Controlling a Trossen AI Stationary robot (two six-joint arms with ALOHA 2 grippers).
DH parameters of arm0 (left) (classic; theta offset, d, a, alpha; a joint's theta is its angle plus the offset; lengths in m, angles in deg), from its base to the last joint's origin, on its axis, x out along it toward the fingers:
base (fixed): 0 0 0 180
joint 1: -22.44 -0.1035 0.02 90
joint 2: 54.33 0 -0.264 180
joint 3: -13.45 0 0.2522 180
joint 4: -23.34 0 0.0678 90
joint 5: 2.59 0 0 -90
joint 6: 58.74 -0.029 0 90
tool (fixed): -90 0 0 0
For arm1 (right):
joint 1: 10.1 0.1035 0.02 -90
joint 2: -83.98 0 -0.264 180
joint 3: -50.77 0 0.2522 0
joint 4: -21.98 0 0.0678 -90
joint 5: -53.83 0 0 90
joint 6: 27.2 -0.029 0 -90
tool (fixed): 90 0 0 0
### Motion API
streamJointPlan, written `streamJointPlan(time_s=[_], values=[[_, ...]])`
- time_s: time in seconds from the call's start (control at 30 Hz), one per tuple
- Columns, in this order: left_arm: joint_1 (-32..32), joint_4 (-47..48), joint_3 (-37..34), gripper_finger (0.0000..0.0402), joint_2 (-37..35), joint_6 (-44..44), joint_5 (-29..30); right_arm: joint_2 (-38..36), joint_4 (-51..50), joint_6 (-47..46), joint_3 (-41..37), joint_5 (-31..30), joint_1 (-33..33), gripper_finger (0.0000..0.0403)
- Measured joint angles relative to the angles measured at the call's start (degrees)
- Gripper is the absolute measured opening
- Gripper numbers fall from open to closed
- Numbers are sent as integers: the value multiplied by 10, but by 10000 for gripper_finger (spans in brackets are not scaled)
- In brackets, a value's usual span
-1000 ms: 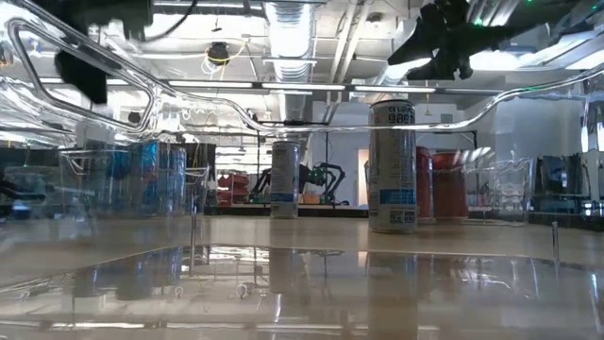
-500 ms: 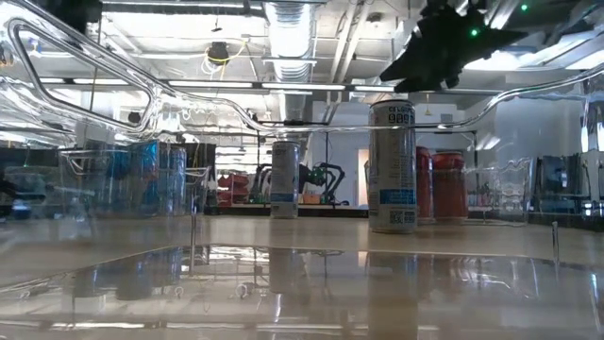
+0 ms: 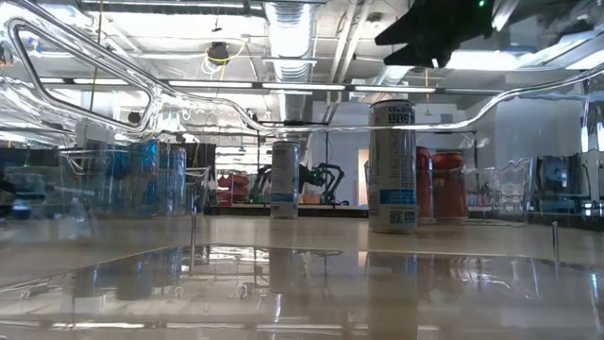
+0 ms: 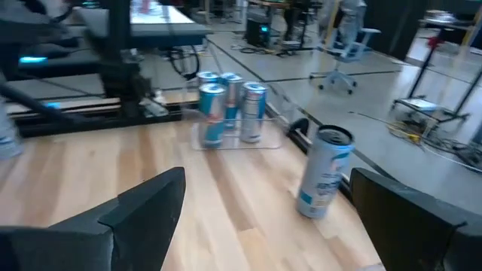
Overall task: Sort soda cans
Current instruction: Put the white blue soda can into the bottom transparent bin
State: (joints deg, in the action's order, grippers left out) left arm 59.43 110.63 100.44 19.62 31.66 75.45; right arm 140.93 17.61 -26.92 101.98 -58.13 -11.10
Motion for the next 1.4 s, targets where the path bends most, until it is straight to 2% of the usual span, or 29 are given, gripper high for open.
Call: streamJointPlan(time_s=[0.1,0.17,0.3,0.47,0.73,1.4], values=[[27,6,0,374,3,77,-50,0,-1,2,0,0,22,392],[47,4,0,374,3,121,-60,0,-2,3,0,0,33,392],[89,5,0,374,3,183,-56,0,-2,17,0,-1,46,392],[134,6,0,374,2,231,-15,0,-2,17,0,-2,51,392],[175,11,-4,374,9,270,30,0,-3,16,0,-4,51,392],[237,9,-4,374,75,290,25,0,-8,-3,0,-5,51,392]])
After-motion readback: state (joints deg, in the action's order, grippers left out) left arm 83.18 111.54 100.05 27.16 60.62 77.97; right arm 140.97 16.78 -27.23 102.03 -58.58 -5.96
